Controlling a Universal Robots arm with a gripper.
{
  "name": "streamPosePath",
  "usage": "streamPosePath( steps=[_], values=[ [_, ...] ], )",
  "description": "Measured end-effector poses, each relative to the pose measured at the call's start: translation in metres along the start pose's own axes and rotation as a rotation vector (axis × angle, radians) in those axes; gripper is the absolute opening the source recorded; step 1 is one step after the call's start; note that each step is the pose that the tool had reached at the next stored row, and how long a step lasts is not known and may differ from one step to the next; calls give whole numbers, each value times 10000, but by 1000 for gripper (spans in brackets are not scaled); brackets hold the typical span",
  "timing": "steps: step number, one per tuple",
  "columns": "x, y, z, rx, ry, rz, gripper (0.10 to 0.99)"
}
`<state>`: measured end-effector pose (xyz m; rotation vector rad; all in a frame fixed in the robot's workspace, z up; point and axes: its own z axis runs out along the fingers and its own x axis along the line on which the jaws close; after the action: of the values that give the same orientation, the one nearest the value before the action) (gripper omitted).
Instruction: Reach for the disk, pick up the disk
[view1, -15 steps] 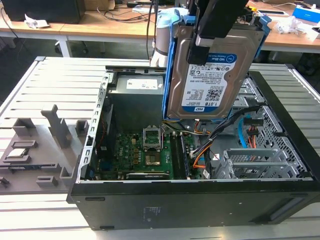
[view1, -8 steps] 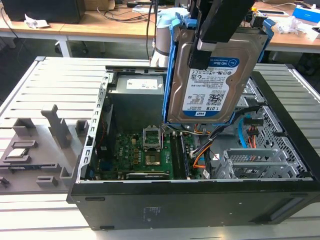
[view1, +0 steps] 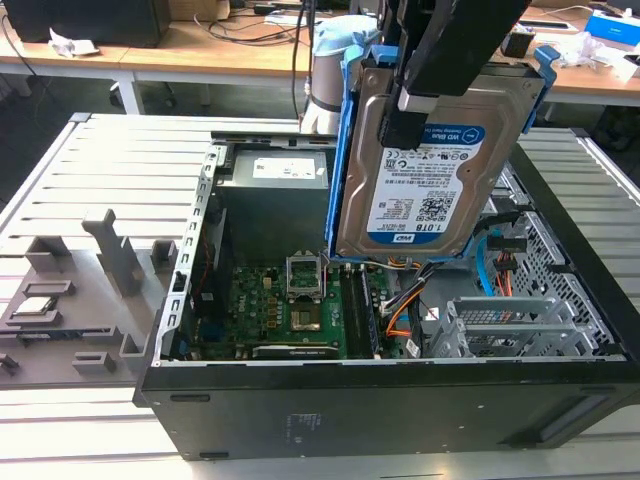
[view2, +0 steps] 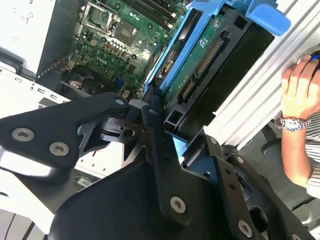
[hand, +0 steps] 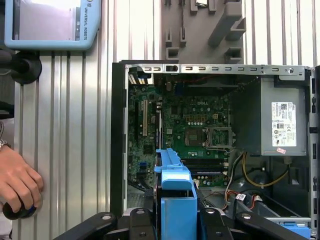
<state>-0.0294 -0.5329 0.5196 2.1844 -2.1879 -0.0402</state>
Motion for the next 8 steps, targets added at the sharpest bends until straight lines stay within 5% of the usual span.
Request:
streamPosePath(
  steps=[8],
  values=[
    [130,0,2,-1,1,0,365]
  ],
)
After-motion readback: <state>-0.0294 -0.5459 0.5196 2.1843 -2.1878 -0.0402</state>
